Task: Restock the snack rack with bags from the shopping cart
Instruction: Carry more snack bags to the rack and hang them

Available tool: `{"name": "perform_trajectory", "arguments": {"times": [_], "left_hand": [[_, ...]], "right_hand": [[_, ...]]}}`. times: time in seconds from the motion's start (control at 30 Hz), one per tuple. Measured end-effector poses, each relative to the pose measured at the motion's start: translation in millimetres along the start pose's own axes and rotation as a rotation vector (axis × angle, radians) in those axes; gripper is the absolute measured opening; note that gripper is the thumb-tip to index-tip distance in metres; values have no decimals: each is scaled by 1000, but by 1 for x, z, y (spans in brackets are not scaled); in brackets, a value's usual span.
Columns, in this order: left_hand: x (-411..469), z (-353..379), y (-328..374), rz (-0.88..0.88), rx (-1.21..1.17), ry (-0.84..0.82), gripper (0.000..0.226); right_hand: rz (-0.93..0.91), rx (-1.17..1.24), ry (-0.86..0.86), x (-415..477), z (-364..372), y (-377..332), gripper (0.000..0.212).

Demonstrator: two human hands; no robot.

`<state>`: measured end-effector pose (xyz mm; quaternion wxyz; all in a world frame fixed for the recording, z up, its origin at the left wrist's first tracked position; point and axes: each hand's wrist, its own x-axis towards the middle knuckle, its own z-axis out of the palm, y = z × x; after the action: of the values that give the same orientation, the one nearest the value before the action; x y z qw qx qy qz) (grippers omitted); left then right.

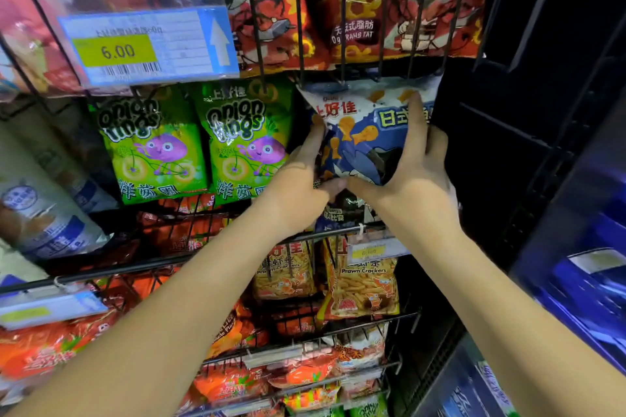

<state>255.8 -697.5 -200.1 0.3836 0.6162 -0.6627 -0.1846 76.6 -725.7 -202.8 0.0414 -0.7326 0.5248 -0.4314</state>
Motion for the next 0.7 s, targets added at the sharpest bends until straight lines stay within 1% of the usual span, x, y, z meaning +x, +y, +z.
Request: {"name": "perform_trajectory", "arguments": {"times": [0.07,0.13,0.27,0.33,0.43,0.57,0.67,0.7], "left_hand": [[4,1,0,7,-12,-6,98],[6,2,-2,-19,-8,-36,100],[8,5,-7,-62,70,-86,116],[6,6,-4,-72,100,-93,117],[3,5,1,-73,158,-113,115],[-1,1,7,-87,245,-112,110],[-8,-7,11,-131,346,-150,94],[-12,-10,14,-125,331,-141,94]], "right_hand": [[18,-10,-8,3,0,0,126],[51,-58,-57,8,3,-3,128],[114,-121,-108,11,8,-6,134],[129,-128,-118,10,7,-5,134],[133,-125,-147,8,6,-3,134],[118,5,-193,3,-3,3,132],[92,44,-172,-2,-9,5,129],[88,57,-161,-4,-11,5,128]]}}
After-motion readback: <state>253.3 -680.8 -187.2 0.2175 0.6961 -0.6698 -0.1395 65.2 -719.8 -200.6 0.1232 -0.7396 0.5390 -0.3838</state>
